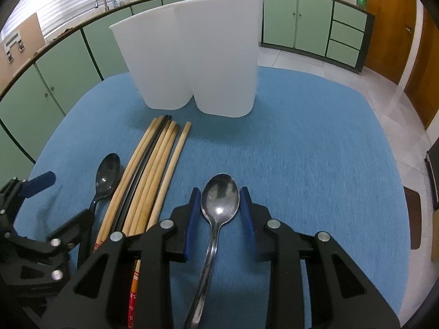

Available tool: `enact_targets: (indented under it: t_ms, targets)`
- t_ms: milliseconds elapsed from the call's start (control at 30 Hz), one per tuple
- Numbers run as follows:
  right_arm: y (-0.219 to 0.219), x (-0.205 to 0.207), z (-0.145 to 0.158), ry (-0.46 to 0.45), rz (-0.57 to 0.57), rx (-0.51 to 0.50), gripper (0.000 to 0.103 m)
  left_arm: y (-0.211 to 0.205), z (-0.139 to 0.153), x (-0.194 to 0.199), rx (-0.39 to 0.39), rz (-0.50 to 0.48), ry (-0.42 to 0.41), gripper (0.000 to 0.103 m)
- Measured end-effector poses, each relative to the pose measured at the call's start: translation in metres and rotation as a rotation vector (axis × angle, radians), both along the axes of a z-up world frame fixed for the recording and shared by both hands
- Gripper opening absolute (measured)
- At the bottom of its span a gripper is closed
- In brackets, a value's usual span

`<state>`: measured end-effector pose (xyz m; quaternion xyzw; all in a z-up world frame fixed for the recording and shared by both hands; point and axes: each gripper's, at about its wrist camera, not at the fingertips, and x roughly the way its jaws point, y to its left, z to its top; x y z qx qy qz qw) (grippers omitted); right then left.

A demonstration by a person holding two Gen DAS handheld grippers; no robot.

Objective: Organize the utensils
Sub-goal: 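Grasp the black spoon with the left gripper while the right gripper holds the silver spoon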

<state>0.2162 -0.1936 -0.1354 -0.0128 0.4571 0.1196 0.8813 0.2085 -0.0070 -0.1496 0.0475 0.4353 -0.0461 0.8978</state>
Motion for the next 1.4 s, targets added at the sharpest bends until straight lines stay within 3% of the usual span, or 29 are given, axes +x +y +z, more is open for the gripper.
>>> enact_targets:
  t_ms: [200, 400, 600, 733, 1000, 1267, 1400]
  targets:
    - [-0.007, 0.015, 0.002, 0.006, -0.006, 0.0, 0.028, -0.003, -0.006, 0.011, 0.03, -0.008, 0.043, 0.098]
    - [-0.007, 0.013, 0.003, -0.008, -0.025, -0.065, 0.028, 0.02, -0.003, 0.012, 0.085, 0.043, 0.025, 0.098]
    - [-0.015, 0.02, 0.002, -0.02, -0.046, -0.106, 0.028, 0.023, 0.001, 0.018, 0.076, 0.026, 0.023, 0.096]
    - [-0.019, 0.026, 0.002, -0.009, -0.035, -0.092, 0.029, 0.018, 0.009, 0.026, 0.016, 0.0, 0.013, 0.097]
    - [-0.029, 0.037, 0.001, 0.017, -0.029, -0.073, 0.03, 0.012, 0.003, 0.067, 0.032, 0.001, 0.033, 0.097]
    - [-0.028, 0.042, 0.0, 0.055, -0.028, -0.056, 0.034, 0.02, -0.004, 0.091, 0.005, 0.01, 0.08, 0.097]
    - [-0.03, 0.046, 0.002, 0.06, -0.022, -0.065, 0.035, 0.017, 0.003, 0.087, -0.004, 0.001, 0.063, 0.097]
